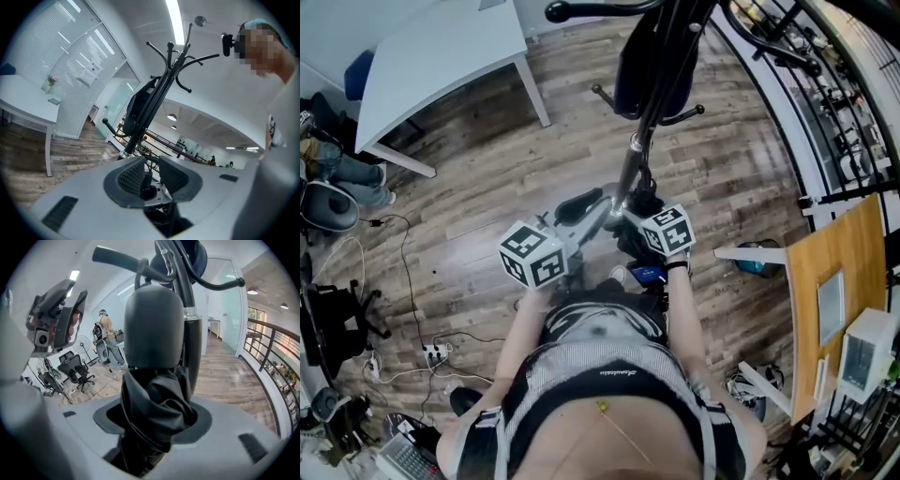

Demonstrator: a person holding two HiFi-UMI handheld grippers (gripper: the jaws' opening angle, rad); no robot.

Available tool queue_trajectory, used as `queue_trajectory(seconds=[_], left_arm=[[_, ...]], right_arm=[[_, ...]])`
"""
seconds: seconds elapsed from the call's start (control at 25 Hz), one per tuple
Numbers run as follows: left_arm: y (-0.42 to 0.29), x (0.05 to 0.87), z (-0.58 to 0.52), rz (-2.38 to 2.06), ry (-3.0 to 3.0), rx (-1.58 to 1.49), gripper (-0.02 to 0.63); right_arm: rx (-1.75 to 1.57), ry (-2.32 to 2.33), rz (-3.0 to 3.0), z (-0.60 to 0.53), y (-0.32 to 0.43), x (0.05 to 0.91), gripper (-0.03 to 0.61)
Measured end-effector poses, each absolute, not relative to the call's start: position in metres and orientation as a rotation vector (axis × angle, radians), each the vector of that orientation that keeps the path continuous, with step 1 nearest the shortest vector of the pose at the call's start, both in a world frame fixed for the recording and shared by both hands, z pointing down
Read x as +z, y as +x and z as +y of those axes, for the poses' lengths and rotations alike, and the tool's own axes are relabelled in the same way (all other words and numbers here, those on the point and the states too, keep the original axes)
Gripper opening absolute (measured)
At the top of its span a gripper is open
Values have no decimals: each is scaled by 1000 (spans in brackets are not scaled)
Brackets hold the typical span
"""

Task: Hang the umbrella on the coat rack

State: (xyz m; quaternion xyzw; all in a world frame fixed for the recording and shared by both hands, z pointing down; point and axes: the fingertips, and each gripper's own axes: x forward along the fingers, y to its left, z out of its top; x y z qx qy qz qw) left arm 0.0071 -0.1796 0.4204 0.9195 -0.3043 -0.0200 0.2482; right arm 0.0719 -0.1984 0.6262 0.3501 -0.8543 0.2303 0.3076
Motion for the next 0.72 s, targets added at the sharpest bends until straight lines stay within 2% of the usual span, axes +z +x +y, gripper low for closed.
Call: queue_trajectory(seconds=[0.72], left_arm=[[-6, 428, -188, -837, 2480, -61, 87]], right_arm=[[627, 925, -2245, -218, 67, 654, 238]])
